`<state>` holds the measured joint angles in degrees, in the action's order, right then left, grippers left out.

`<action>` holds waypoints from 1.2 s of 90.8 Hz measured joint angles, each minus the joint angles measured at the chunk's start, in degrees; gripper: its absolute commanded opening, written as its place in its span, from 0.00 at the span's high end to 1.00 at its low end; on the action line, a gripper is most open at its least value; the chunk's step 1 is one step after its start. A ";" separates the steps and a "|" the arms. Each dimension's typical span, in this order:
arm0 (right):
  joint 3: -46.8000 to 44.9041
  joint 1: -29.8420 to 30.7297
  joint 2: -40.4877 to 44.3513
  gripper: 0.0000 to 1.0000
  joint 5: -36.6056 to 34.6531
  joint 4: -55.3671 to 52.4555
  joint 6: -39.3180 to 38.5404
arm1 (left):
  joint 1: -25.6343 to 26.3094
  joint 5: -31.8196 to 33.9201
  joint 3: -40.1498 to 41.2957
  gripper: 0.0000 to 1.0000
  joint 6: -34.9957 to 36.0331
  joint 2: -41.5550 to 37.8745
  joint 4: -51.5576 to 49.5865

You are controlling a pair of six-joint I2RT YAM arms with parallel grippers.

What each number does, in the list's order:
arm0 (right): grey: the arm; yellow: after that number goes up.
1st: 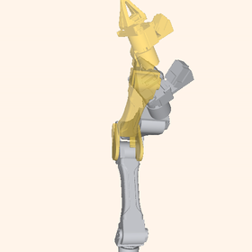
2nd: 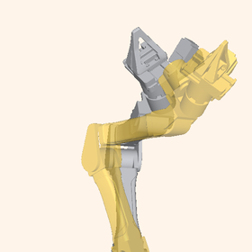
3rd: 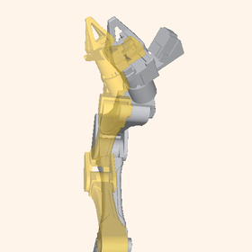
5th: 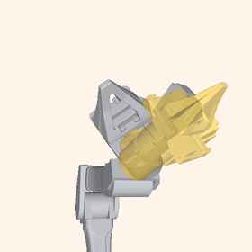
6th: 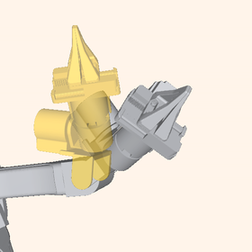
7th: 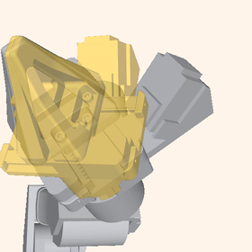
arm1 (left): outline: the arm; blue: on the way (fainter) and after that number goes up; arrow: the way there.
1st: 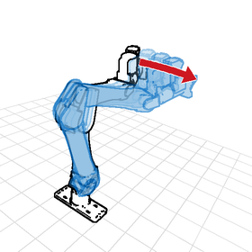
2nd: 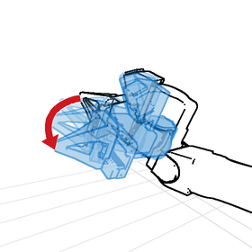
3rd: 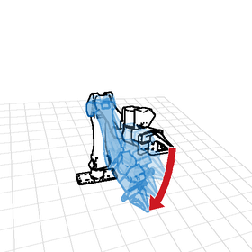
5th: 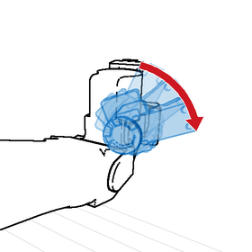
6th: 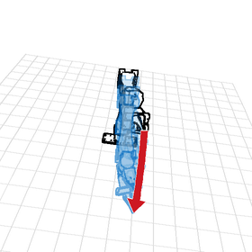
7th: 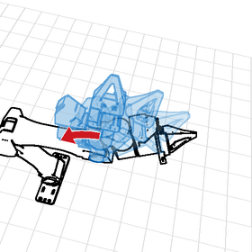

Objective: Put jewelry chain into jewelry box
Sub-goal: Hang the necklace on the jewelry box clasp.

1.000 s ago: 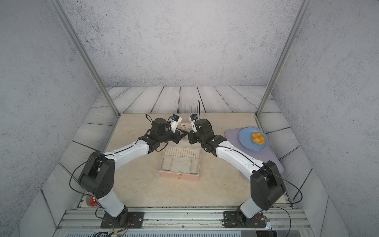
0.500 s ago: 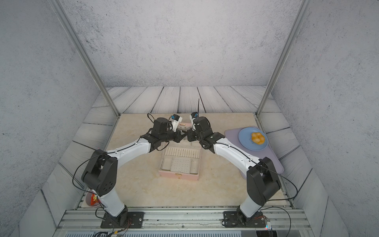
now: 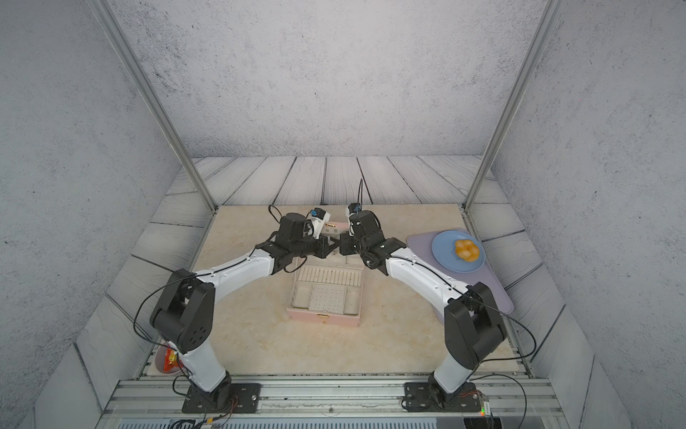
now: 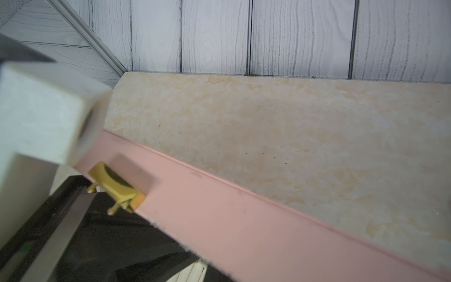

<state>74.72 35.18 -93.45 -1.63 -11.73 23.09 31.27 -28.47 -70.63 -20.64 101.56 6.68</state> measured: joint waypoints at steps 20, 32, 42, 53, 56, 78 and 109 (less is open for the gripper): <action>0.02 -0.17 -0.13 0.86 0.09 -0.09 0.76 | 0.00 0.02 -0.26 1.00 -0.39 0.17 -0.13; 0.02 -0.17 -0.13 0.82 0.20 -0.09 0.90 | 0.00 0.04 -0.26 1.00 -0.46 0.20 -0.17; 0.02 -0.17 -0.13 0.81 0.26 -0.09 0.92 | 0.02 0.35 -0.26 1.00 -0.81 0.20 -0.20; 0.02 -0.17 -0.13 0.82 0.26 0.00 0.94 | 0.07 0.79 -0.26 1.00 -1.49 0.20 -0.22; 0.00 -0.17 -0.13 0.83 0.24 0.04 0.94 | 0.09 0.83 -0.26 1.00 -1.64 0.20 -0.20; -1.33 -0.17 0.68 0.83 0.00 2.36 0.94 | 0.09 -0.24 -0.26 1.00 -1.88 0.20 0.00; -5.88 -0.28 5.09 0.78 0.04 4.15 0.07 | 0.02 -4.28 -0.26 1.00 0.37 -0.20 -0.63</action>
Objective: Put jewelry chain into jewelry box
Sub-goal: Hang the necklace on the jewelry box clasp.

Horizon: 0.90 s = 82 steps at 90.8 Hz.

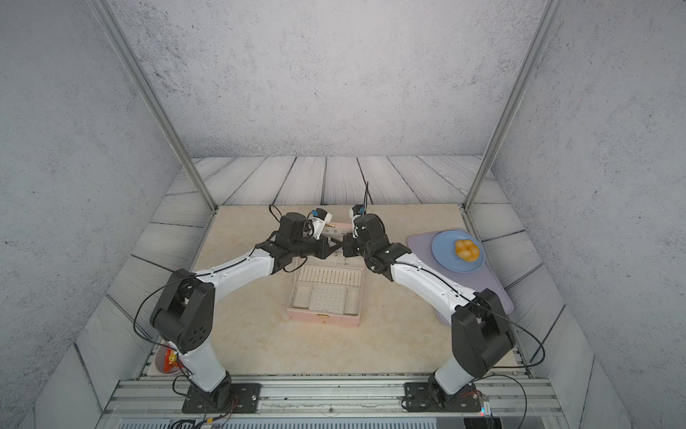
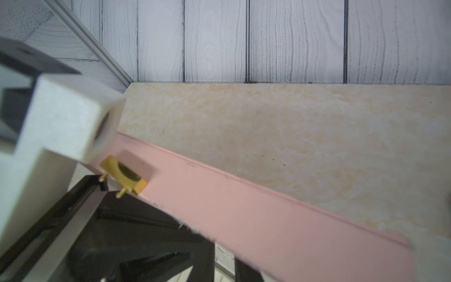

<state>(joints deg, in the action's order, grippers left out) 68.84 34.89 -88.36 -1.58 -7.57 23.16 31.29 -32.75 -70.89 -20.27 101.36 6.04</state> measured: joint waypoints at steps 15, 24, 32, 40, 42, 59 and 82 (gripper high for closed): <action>-4.48 -0.24 4.37 0.76 0.02 2.67 -1.03 | 0.00 -1.73 -1.29 1.00 1.46 -1.11 -2.71; -6.36 -0.37 5.60 0.75 0.07 4.20 -1.42 | 0.00 -2.64 -2.40 1.00 2.27 -1.90 -4.04; -7.39 -0.48 5.88 0.75 0.28 4.85 -1.86 | 0.00 -3.56 -3.28 1.00 2.49 -2.64 -4.83; -7.93 -0.59 5.90 0.75 0.92 5.25 -2.27 | 0.00 -4.42 -4.31 1.00 2.51 -3.13 -5.64; -8.00 -0.59 5.90 0.76 1.07 5.31 -2.34 | 0.00 -4.61 -4.55 1.00 2.51 -3.19 -5.84; -8.11 -0.59 5.88 0.77 3.72 6.23 -3.34 | 0.00 -5.92 -5.84 1.00 2.47 -3.34 -6.38; -12.96 -0.59 5.73 0.73 7.61 13.18 -5.57 | 0.66 -7.19 -7.80 1.00 2.38 -3.34 -7.39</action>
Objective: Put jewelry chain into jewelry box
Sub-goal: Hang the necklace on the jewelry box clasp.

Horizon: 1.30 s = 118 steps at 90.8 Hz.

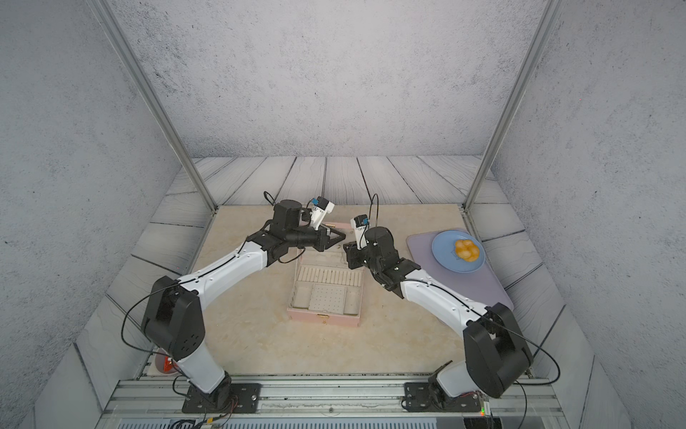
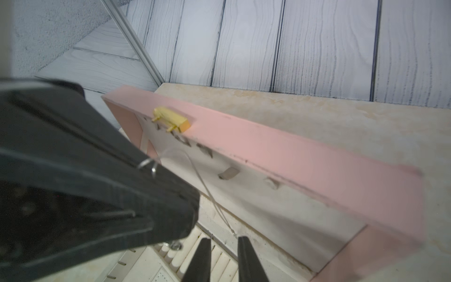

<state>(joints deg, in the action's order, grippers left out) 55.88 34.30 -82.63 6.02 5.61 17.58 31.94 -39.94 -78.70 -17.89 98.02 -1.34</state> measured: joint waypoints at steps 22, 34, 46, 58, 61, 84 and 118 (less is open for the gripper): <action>-5.64 0.00 -0.87 0.71 1.07 10.21 -1.55 | 0.72 -0.55 -0.70 1.00 0.02 0.00 -0.76; -7.69 -0.04 -2.29 0.71 0.98 17.14 -1.77 | 0.94 -0.70 -0.79 1.00 0.04 0.00 -1.55; -8.44 -0.26 -4.76 0.72 0.98 23.47 -1.77 | 1.25 -1.01 -0.85 1.00 0.04 0.00 -1.90; -8.46 -0.42 -6.60 0.88 0.94 27.17 -1.84 | 1.60 -1.42 -0.90 1.00 0.07 0.00 -1.92; -8.46 -0.42 -6.82 0.93 0.85 27.87 -1.97 | 1.62 -1.46 -0.92 1.00 0.09 0.00 -1.95; -8.48 -0.57 -6.69 1.00 -1.01 28.26 -1.31 | 1.29 2.69 -0.92 1.00 0.98 -0.26 -2.99; -6.43 -0.74 -4.83 1.00 -1.68 20.35 0.52 | -0.44 12.74 2.32 1.00 -0.83 -1.38 -3.13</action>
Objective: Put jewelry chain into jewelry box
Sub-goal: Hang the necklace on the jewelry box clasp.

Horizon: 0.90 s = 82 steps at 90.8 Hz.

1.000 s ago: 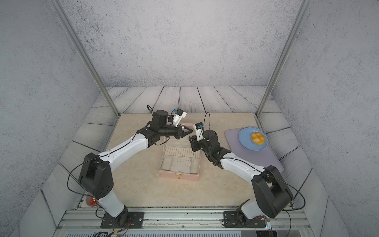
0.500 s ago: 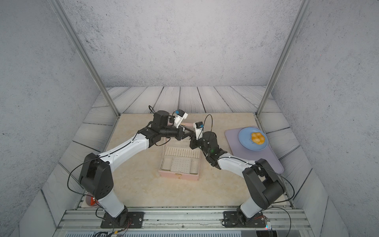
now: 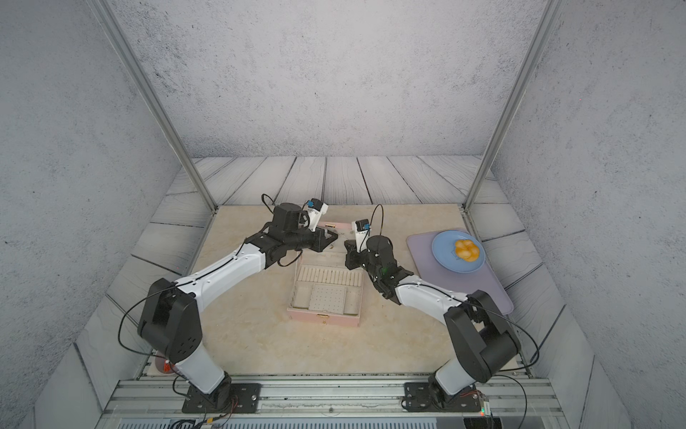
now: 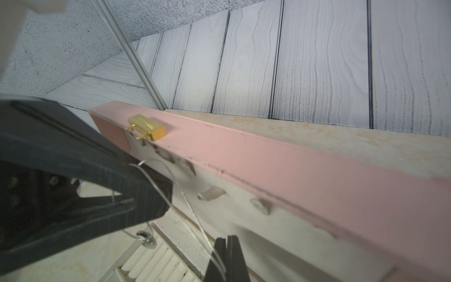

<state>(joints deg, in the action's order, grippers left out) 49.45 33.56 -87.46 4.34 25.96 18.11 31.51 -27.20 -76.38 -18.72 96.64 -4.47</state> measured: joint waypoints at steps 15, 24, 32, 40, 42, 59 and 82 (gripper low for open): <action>1.90 0.00 0.37 1.00 0.00 -3.10 0.96 | 0.00 0.98 0.07 1.00 -1.33 0.00 1.14; 3.65 0.00 0.37 1.00 -0.04 -5.25 1.81 | 0.00 1.07 0.07 1.00 -2.34 0.00 1.97; 5.14 0.00 0.37 1.00 -0.24 -7.23 2.56 | 0.00 1.05 0.07 1.00 -3.10 0.09 2.43; 6.67 -0.07 0.33 1.00 -0.39 -9.18 3.30 | 0.00 0.98 0.07 1.00 -3.63 0.15 2.60; 7.04 -0.11 0.31 1.00 -0.39 -9.60 3.50 | 0.00 0.94 0.07 1.00 -3.65 0.15 2.60; 9.40 -0.52 -0.55 1.00 -0.42 -12.61 5.44 | 0.00 0.81 0.07 1.00 -4.37 0.26 2.93; 12.07 -0.52 -2.60 1.00 -0.15 -16.92 6.95 | 0.02 0.63 0.07 1.00 -4.92 2.01 2.97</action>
<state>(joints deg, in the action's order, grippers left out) 61.52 33.04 -90.06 4.19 9.04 25.06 31.53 -26.57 -76.31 -23.64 98.65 -1.50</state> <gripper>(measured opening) 0.043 0.058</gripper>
